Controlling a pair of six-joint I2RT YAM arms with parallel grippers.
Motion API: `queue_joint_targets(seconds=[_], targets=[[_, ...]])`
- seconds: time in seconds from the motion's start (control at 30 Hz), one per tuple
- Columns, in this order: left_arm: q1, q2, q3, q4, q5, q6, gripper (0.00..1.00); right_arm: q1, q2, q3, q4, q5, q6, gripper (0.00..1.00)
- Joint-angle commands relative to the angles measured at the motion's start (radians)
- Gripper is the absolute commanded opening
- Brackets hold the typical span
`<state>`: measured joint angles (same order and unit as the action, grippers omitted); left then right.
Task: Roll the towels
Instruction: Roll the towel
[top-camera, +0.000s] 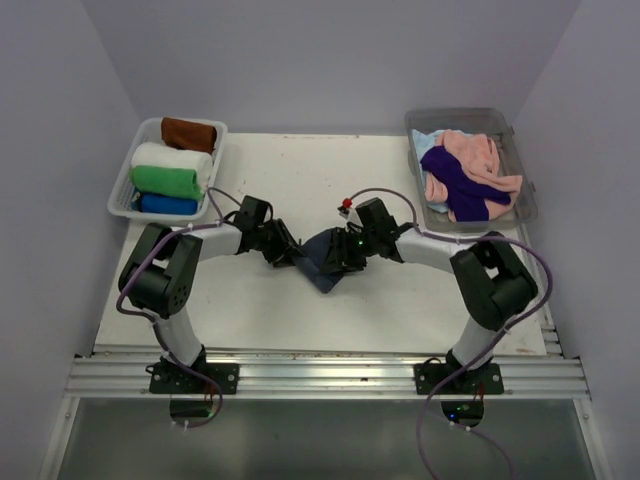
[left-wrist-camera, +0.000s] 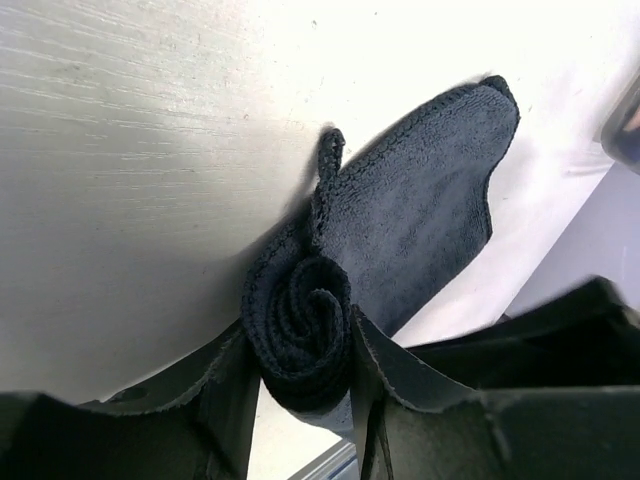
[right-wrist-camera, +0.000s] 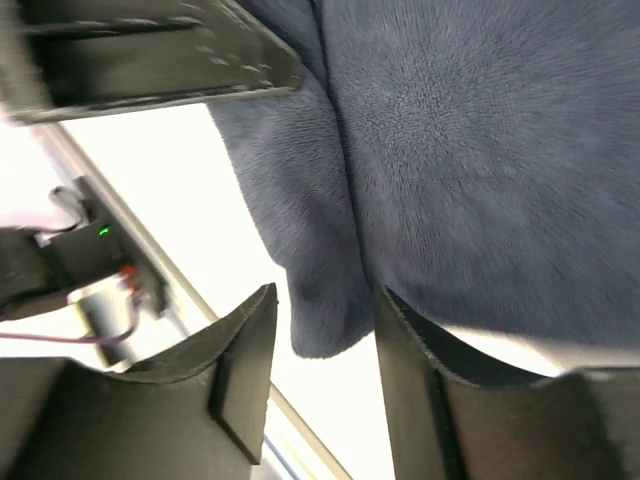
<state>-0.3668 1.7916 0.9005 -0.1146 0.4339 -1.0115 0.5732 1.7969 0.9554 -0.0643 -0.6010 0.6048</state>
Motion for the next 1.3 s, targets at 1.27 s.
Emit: queue_joint_targets(seconds=[1.27], targets=[[-0.003, 0.058, 0.023, -0.080, -0.037, 0.039, 0.32, 0.412, 0.019, 0.232, -0.246, 0.869, -0.424, 0.55]])
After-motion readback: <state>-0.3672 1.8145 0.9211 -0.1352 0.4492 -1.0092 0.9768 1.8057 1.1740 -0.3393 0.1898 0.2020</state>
